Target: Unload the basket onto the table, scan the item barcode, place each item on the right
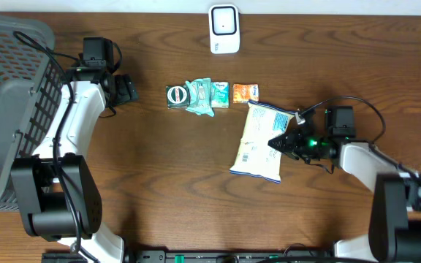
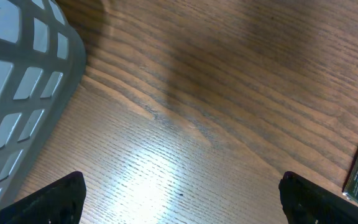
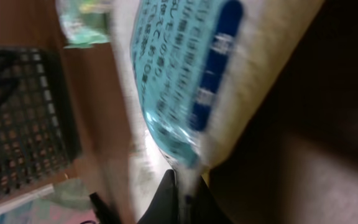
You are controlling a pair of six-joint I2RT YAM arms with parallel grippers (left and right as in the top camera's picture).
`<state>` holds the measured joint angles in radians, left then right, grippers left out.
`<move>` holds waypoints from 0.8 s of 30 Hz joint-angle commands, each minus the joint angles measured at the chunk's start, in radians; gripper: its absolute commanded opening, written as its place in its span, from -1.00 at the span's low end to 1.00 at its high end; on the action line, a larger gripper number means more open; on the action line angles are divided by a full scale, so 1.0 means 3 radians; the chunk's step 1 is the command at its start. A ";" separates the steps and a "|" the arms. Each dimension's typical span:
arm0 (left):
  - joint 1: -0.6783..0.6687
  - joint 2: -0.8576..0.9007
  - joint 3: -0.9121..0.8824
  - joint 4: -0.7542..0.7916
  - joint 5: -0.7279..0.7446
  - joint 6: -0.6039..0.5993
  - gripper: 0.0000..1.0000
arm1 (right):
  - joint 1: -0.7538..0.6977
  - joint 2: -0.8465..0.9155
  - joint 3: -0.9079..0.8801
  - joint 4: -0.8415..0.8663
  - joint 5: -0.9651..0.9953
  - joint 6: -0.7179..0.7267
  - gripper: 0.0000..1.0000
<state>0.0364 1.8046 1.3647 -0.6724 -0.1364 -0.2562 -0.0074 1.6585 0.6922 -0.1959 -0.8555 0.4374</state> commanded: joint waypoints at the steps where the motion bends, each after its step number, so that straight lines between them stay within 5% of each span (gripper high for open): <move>1: 0.0000 0.0001 -0.0019 0.0000 -0.0018 0.0053 0.95 | -0.0019 -0.0462 -0.0004 -0.0094 -0.0123 0.0058 -0.97; 13: 0.0000 0.0001 -0.0019 -0.0001 -0.0018 0.0053 0.95 | 0.0181 -0.1774 0.0006 -0.0342 0.0425 0.0036 -0.97; 24: 0.0000 0.0001 -0.0019 -0.0001 -0.0018 0.0053 0.95 | 0.0355 -0.2031 0.0130 -0.0529 0.0946 0.0037 -0.98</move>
<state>0.0364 1.8046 1.3647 -0.6727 -0.1364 -0.2562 0.0906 1.0554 0.6994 -0.3279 -0.6788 0.4450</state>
